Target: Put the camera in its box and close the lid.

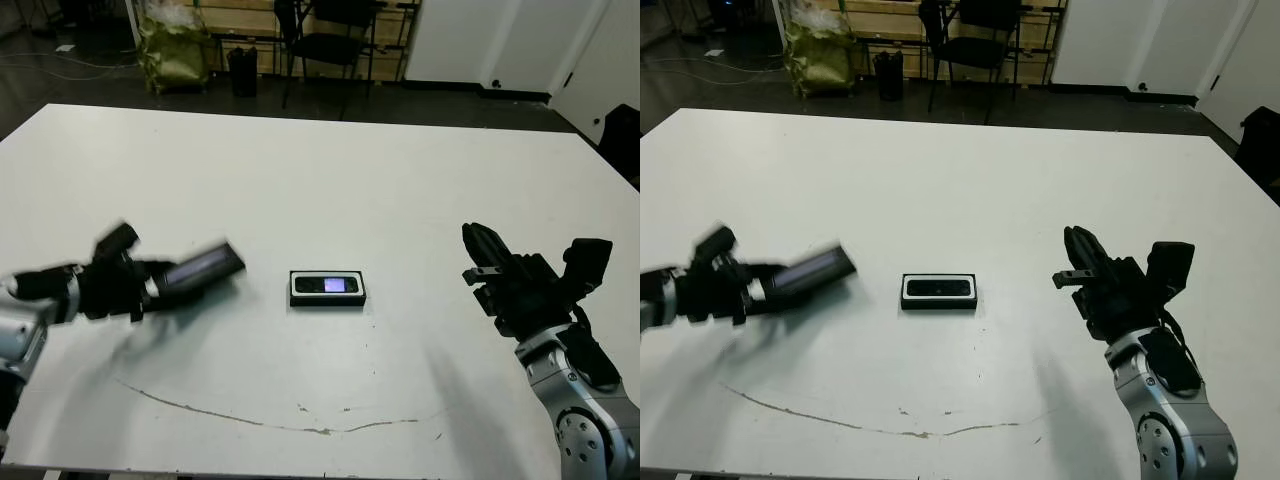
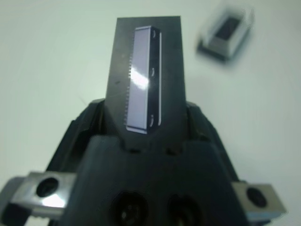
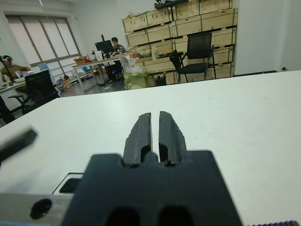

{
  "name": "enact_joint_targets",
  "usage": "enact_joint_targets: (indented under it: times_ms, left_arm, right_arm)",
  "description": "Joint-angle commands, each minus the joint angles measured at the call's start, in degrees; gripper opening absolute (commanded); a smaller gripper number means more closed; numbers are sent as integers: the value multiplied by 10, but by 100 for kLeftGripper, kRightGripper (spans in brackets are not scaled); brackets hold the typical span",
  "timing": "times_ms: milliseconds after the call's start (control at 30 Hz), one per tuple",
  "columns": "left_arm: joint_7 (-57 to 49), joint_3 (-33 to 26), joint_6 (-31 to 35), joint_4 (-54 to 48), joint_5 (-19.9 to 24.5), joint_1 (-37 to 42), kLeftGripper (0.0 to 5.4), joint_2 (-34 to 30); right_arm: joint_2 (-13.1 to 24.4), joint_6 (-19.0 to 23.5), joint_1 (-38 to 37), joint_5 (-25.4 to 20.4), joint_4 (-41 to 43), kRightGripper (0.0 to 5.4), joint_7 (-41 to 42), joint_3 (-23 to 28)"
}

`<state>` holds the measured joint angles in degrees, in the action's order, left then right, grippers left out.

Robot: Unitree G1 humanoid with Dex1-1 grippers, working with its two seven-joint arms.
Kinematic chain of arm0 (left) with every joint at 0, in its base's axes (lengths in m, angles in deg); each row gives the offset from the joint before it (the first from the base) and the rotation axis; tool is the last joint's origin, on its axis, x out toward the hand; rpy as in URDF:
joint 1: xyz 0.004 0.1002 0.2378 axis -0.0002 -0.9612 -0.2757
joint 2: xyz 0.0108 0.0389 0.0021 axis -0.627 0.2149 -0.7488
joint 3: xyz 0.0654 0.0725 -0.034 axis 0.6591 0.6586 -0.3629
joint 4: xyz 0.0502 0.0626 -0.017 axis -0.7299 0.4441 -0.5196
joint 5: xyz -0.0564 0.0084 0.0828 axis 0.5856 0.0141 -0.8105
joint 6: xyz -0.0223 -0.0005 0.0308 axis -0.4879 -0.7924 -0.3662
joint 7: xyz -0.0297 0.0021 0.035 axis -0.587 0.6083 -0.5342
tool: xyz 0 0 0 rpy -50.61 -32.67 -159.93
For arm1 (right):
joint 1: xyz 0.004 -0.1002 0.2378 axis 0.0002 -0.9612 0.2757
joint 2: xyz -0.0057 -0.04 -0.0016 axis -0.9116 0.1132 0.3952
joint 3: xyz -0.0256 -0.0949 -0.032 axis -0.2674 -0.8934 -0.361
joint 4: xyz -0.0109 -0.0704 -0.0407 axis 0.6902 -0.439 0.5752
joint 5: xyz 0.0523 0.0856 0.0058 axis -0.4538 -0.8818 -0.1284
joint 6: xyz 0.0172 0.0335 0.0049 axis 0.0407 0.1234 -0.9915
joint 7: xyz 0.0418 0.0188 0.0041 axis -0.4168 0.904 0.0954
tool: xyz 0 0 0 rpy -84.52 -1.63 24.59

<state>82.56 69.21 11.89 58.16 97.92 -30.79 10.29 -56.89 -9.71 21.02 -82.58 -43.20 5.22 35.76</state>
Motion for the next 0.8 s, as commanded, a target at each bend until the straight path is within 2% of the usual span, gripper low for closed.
enact_joint_targets:
  times_ms: [33, 333, 467, 567, 633, 800]
  left_arm:
    - [-11, -8, 31, -5, 13, 39, 275, 14]
    - [-15, 35, 61, 1, -7, 136, 275, 42]
    - [13, 75, 80, 19, -21, 174, 275, 46]
    - [46, 110, 69, 46, -45, 203, 275, 48]
    - [64, 134, 55, 60, -67, 220, 275, 49]
    - [77, 176, 28, 80, -115, 240, 275, 65]
  right_arm:
    - [-20, 1, -10, -11, -1, 0, -12, 1]
    - [-18, -36, -26, 40, -33, 0, -10, -19]
    - [-13, -58, -26, 43, -60, 0, 14, -17]
    - [-13, -130, -21, 53, -146, 0, 59, -11]
    - [-11, -154, -18, 67, -172, 0, 66, -15]
    - [-12, -158, -21, 95, -171, 0, 54, -24]
